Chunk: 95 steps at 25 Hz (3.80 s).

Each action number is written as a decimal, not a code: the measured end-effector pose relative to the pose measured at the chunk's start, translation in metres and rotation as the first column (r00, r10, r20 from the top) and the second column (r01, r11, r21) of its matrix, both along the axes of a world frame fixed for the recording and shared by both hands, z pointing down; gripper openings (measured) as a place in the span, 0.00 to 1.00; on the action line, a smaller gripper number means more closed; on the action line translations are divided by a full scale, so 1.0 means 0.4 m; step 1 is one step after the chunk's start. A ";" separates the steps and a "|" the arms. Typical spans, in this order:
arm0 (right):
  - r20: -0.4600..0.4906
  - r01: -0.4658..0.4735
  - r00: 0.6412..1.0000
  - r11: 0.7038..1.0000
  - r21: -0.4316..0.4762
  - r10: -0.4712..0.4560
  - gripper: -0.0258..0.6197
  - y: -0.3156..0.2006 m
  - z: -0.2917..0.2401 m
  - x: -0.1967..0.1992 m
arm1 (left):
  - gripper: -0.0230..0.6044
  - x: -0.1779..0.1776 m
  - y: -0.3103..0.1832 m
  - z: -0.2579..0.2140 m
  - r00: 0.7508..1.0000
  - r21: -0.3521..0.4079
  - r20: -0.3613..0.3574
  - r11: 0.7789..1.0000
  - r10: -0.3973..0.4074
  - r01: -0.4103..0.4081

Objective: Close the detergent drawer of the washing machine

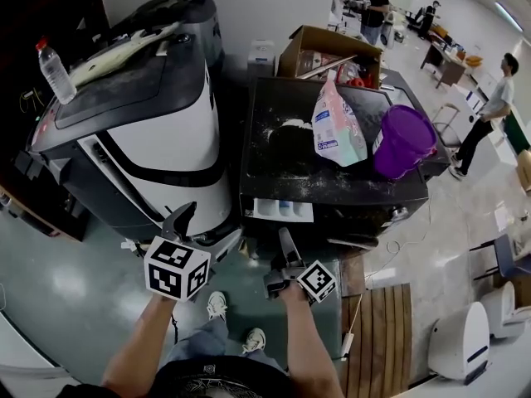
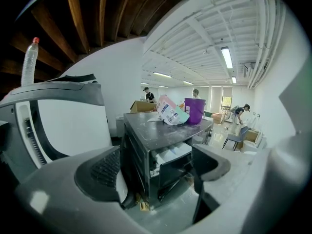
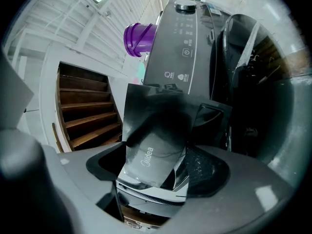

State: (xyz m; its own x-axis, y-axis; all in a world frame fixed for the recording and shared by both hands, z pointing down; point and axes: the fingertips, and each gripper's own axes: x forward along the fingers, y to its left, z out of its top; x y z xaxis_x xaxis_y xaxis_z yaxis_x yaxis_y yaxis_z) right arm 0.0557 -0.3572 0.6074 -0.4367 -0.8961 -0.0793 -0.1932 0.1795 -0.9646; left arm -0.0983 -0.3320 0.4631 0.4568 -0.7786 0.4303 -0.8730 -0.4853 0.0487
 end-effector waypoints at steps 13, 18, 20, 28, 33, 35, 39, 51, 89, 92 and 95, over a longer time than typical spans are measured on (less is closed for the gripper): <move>0.032 -0.042 0.999 0.999 0.008 0.042 0.63 -0.074 -0.017 -0.003 | 0.74 -0.003 -0.081 0.008 0.998 -0.016 0.013 0.998 0.053 -0.053; 0.028 -0.066 0.997 0.998 0.008 0.066 0.63 -0.094 -0.016 -0.002 | 0.74 -0.012 -0.111 0.005 0.997 -0.016 0.025 0.997 0.077 -0.077; 0.004 -0.075 0.997 0.997 -0.006 0.075 0.63 -0.101 -0.007 0.002 | 0.74 -0.010 -0.123 0.002 0.995 -0.015 0.028 0.996 0.091 -0.090; 0.001 -0.093 0.996 0.996 0.005 0.093 0.63 -0.124 -0.016 -0.003 | 0.74 0.003 -0.165 0.016 0.988 -0.026 0.028 0.988 0.152 -0.151; -0.035 -0.111 0.993 0.994 -0.002 0.111 0.64 -0.123 -0.008 0.002 | 0.74 0.018 -0.205 0.019 0.981 -0.026 0.019 0.981 0.194 -0.193; -0.071 -0.115 0.991 0.993 -0.011 0.114 0.64 -0.120 -0.008 0.004 | 0.74 0.035 -0.216 0.018 0.976 -0.026 0.013 0.976 0.217 -0.216; -0.142 -0.131 0.982 0.990 -0.047 0.123 0.63 -0.112 -0.007 0.018 | 0.74 0.078 -0.235 0.014 0.962 -0.024 0.012 0.962 0.271 -0.271; -0.384 -0.235 0.903 0.969 -0.071 0.191 0.55 -0.041 -0.091 0.152 | 0.74 0.243 -0.274 -0.021 0.903 0.002 -0.031 0.904 0.428 -0.428; -0.906 -0.521 0.228 0.831 0.194 0.355 0.17 0.338 -0.706 0.551 | 0.22 0.672 -0.037 -0.311 0.601 0.182 -0.097 0.608 0.793 -0.773; -0.915 -0.540 0.192 0.817 0.204 0.355 0.13 0.371 -0.730 0.567 | 0.16 0.687 -0.013 -0.325 0.589 0.186 -0.094 0.595 0.803 -0.782; -0.915 -0.564 0.162 0.796 0.221 0.369 0.08 0.406 -0.746 0.588 | 0.08 0.700 0.001 -0.336 0.588 0.193 -0.098 0.595 0.803 -0.781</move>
State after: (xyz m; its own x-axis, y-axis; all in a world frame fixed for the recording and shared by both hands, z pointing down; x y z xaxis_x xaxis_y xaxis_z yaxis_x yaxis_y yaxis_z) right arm 0.2910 -0.1947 0.3092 0.3705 -0.9123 0.1748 -0.9135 -0.3919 -0.1091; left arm 0.1816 -0.3317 0.3285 0.9678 -0.1120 0.2256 -0.1239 -0.9915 0.0394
